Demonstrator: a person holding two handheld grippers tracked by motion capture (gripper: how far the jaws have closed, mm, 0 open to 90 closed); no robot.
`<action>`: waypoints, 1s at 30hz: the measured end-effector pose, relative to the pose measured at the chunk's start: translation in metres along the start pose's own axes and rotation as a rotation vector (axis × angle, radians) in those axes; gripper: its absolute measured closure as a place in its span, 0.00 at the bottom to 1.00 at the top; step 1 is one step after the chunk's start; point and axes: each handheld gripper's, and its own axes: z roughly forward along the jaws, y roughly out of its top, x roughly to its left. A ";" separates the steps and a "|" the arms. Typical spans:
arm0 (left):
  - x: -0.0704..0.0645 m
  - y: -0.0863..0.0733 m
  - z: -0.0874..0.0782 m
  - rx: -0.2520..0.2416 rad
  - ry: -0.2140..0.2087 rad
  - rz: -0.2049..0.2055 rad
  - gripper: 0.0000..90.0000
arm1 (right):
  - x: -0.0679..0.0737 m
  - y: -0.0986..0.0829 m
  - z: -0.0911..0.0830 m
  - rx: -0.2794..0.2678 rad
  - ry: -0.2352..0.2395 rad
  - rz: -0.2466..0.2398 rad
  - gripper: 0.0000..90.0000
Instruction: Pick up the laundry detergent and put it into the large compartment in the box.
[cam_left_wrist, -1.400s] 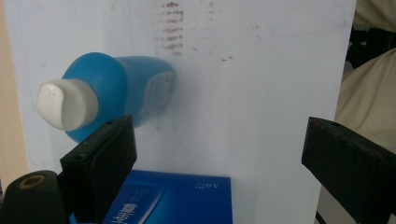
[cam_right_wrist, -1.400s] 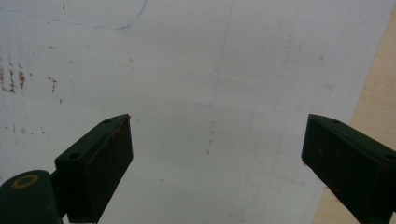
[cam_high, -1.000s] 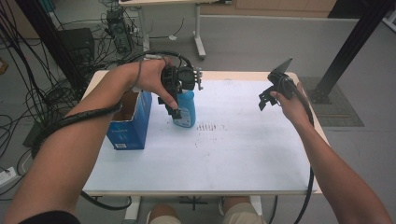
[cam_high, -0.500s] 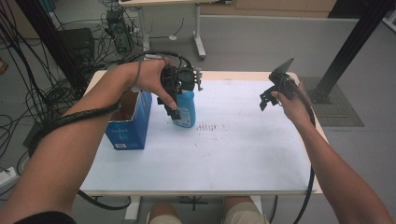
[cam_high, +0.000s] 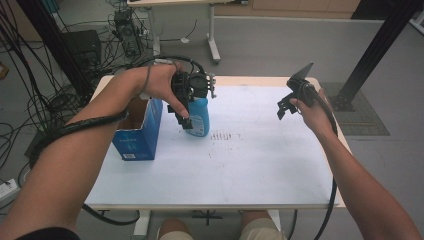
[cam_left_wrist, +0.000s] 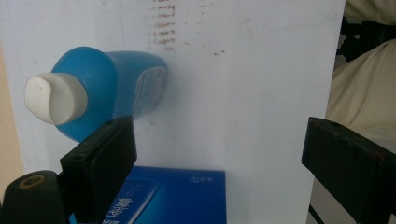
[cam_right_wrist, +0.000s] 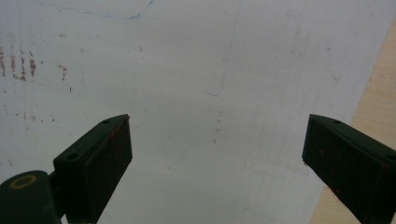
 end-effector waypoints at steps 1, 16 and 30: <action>0.000 0.001 0.000 0.002 -0.002 0.004 0.12 | -0.001 0.000 0.000 0.002 0.002 0.000 0.09; 0.010 0.004 -0.002 0.011 0.008 0.025 0.12 | 0.001 0.002 0.000 0.029 0.002 0.007 0.09; 0.033 0.011 -0.015 0.013 0.045 0.058 0.11 | 0.008 0.000 -0.005 0.028 -0.013 -0.008 0.09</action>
